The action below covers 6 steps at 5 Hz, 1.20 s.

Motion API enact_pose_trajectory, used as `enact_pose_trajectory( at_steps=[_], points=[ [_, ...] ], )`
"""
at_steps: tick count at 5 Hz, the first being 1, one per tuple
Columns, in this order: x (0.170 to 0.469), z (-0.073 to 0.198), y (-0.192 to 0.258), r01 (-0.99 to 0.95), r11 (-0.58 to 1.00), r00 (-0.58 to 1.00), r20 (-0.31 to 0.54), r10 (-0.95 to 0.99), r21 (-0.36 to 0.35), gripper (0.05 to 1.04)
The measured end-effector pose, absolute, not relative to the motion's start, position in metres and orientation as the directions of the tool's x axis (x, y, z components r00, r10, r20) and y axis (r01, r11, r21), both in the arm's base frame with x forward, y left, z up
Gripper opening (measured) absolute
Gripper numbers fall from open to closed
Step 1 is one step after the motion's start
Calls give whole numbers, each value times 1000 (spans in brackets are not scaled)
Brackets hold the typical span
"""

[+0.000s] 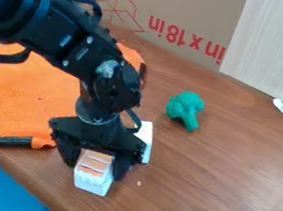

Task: Put the small box on the top right edge of the cloth

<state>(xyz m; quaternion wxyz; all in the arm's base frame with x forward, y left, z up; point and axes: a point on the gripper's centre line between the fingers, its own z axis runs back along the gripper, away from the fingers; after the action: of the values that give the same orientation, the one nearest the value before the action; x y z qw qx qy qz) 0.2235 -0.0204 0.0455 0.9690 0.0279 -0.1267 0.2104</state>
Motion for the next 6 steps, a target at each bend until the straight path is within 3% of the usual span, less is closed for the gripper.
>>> enact_pose_trajectory(
  at_steps=[1,2,4,5,6],
  points=[
    [224,45,-18,-427,904,872,263,413,-3,733],
    [223,47,-15,-419,908,875,258,410,-22,728],
    [231,91,8,-440,889,844,279,457,-126,728],
    [243,102,19,-453,882,836,281,472,-134,728],
    [262,96,28,-476,873,832,268,485,-102,728]
  ],
)
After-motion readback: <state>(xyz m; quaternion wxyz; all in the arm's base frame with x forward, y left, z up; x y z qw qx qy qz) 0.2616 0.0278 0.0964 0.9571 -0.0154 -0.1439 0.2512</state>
